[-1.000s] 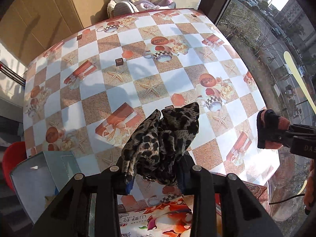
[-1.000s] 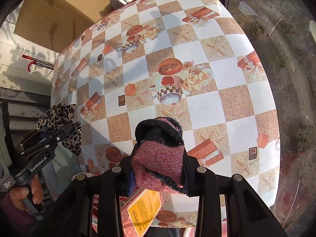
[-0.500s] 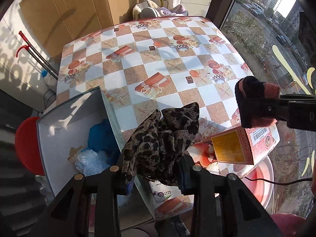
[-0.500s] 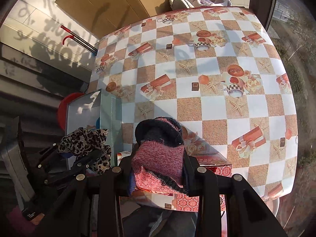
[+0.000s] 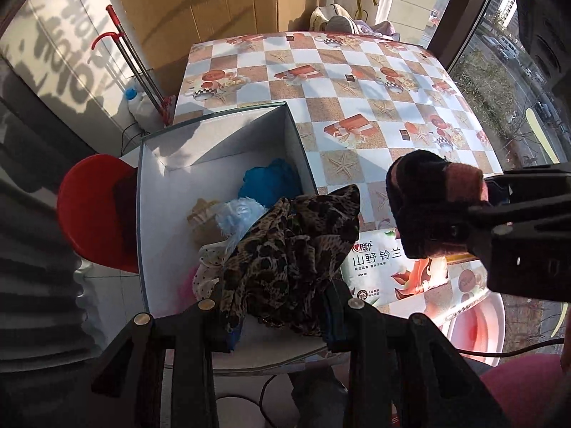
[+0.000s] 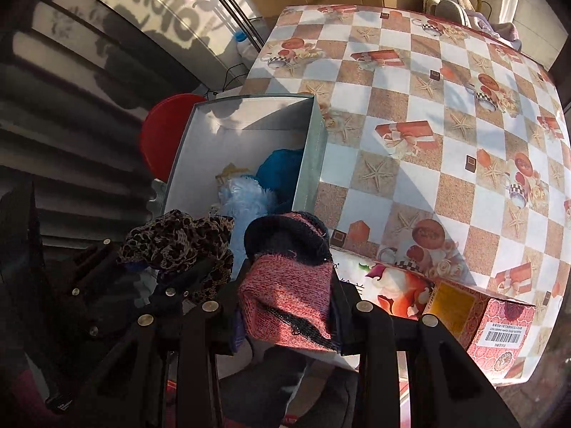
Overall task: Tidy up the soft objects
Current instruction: 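Carry the leopard-print scrunchie and knit hat over the white box with both grippers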
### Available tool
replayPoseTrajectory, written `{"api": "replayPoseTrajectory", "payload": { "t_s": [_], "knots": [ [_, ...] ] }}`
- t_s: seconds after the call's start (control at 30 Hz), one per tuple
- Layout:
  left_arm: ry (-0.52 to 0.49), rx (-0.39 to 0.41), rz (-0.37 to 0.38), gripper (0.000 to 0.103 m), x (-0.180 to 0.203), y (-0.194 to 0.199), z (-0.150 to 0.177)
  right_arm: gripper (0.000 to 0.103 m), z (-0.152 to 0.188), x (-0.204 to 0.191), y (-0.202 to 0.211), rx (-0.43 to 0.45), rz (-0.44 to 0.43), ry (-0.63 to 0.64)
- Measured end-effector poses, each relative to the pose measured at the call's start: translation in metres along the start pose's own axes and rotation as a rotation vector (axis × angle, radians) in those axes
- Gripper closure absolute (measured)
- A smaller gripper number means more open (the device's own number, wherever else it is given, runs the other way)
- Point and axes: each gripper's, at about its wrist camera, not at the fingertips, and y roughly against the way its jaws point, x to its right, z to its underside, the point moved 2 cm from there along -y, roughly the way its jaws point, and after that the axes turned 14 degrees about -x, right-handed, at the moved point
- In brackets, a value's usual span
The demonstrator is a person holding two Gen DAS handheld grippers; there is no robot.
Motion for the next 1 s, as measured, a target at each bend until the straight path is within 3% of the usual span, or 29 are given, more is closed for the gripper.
{"api": "replayPoseTrajectory", "payload": {
  "t_s": [0.3, 1.0],
  "knots": [
    [0.056, 0.005, 0.010, 0.066, -0.017, -0.002, 0.012, 0.066, -0.004, -0.026, -0.015, -0.050, 0.024, 0.068],
    [0.140, 0.016, -0.003, 0.066, -0.035, -0.006, 0.023, 0.066, -0.013, -0.030, -0.018, -0.082, 0.052, 0.084]
  ]
}}
